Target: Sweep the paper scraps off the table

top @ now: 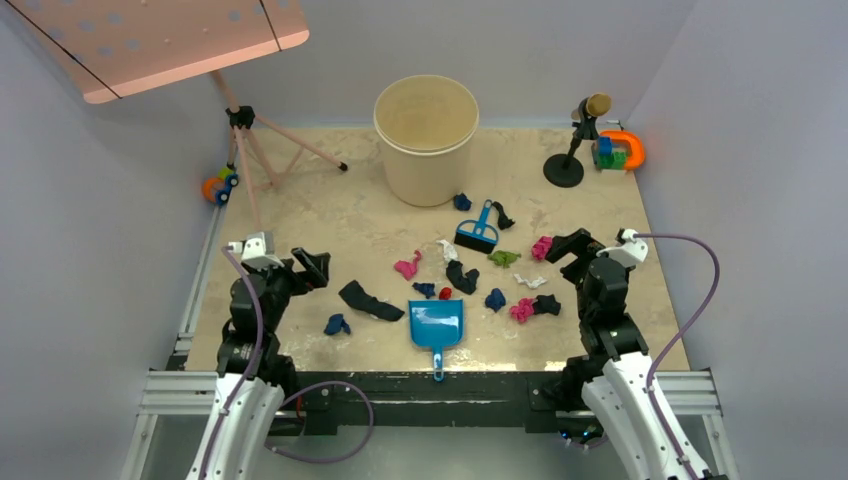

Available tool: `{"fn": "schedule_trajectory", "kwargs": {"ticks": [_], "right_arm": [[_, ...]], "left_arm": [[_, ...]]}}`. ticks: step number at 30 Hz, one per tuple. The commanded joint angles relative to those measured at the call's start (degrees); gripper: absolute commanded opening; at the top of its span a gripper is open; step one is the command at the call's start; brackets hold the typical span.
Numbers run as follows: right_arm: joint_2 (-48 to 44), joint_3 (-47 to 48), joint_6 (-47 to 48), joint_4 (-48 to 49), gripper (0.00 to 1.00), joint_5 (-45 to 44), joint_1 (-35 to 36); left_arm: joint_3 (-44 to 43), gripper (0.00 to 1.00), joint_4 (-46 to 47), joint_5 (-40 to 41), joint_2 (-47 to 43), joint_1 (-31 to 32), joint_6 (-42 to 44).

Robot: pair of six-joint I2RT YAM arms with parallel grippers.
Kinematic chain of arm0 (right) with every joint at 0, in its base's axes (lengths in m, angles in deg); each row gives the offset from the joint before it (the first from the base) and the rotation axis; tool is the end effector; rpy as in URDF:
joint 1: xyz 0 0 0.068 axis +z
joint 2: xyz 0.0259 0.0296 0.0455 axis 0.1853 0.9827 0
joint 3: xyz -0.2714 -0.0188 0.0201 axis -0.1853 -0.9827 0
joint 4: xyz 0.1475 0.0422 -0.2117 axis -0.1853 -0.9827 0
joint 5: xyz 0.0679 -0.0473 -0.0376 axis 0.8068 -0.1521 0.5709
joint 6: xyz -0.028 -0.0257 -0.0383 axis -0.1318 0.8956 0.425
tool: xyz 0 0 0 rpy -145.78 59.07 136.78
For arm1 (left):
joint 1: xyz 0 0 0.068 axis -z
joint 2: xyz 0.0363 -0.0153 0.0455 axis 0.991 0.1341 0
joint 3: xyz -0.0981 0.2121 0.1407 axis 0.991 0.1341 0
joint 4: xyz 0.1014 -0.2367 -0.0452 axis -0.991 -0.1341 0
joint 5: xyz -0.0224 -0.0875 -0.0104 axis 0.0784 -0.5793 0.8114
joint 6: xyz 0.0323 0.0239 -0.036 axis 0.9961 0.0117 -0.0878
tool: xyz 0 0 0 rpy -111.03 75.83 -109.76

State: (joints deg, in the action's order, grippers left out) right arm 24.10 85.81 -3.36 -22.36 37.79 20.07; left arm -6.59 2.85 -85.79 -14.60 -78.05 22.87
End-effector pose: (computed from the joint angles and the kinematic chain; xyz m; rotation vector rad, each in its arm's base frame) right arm 0.1426 0.0107 0.2305 0.6605 1.7106 0.2140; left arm 0.1228 -0.0119 0.2186 -0.2812 1.7747 -0.4464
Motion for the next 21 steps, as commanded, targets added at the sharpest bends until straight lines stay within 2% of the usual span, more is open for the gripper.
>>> {"fn": "schedule_trajectory", "kwargs": {"ticks": [1, 5, 10, 14, 17, 21], "right_arm": [[0.0, 0.2, -1.0, 1.8, 0.99, 0.9, 0.3], [0.4, 0.6, -2.2, 0.5, 0.99, 0.0, 0.3], [0.3, 1.4, -3.3, -1.8, 0.99, -1.3, 0.3], [-0.6, 0.8, -2.7, -1.0, 0.99, -0.3, 0.3], [-0.9, 0.4, -3.4, -0.7, 0.99, -0.7, 0.3], [0.3, 0.7, -6.1, -2.6, 0.99, -5.7, 0.2]], "left_arm": [[1.2, 1.0, -1.7, 4.2, -0.3, 0.1, -5.8], [1.6, 1.0, -3.8, 8.8, 0.5, 0.1, -10.8], [1.2, 1.0, -5.3, 11.3, 1.0, 0.1, -11.8], [1.5, 1.0, -2.3, 6.5, 2.8, 0.1, -9.6], [1.4, 1.0, 2.2, 1.8, 8.0, 0.1, -8.9], [-0.9, 0.99, 3.8, -1.3, 14.9, 0.1, -7.9]]}}
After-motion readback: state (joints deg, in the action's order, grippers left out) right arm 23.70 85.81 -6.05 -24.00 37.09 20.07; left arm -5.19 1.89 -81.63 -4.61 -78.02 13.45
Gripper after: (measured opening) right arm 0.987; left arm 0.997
